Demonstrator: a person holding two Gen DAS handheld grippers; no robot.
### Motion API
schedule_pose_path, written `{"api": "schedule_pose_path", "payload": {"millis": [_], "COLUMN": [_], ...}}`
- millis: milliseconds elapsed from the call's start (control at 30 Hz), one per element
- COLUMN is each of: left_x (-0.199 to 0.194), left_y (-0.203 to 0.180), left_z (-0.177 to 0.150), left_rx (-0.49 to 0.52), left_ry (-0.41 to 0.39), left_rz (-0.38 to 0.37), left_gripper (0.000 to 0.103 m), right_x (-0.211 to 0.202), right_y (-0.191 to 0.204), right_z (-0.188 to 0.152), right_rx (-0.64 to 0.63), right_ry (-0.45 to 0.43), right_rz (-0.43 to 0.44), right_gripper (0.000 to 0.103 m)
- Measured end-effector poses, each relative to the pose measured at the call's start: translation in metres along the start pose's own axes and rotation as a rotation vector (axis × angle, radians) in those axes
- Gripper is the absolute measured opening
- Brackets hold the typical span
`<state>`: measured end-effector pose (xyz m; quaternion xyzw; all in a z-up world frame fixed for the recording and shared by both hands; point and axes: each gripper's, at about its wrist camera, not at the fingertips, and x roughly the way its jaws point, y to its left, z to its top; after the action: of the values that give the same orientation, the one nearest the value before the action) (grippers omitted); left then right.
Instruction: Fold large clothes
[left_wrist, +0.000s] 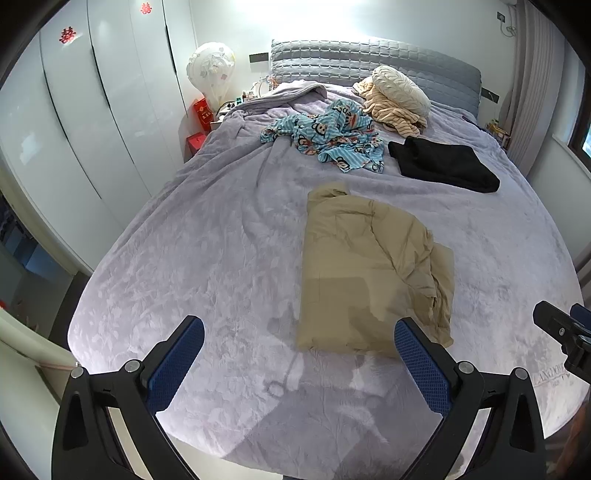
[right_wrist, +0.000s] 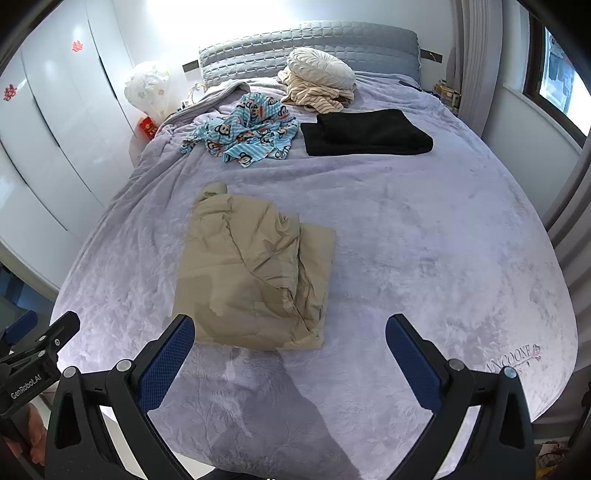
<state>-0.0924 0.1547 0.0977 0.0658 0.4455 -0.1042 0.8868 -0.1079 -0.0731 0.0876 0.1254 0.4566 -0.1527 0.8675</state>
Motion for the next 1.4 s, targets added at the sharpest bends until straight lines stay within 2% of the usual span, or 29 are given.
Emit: {"api": "schedule_pose_path", "payload": {"millis": [1400], "left_x": [0.002], "left_y": [-0.010], "left_z": [0.004], "left_rx": [0.013], "left_ry": [-0.005], "left_rz": [0.001], "left_gripper": [0.103], "right_x": [-0.002], "right_y": [-0.005], "right_z": [0.001], "right_rx": [-0.004], "right_ry": [0.000], "right_rz": [-0.009], "right_gripper": [0.103]}}
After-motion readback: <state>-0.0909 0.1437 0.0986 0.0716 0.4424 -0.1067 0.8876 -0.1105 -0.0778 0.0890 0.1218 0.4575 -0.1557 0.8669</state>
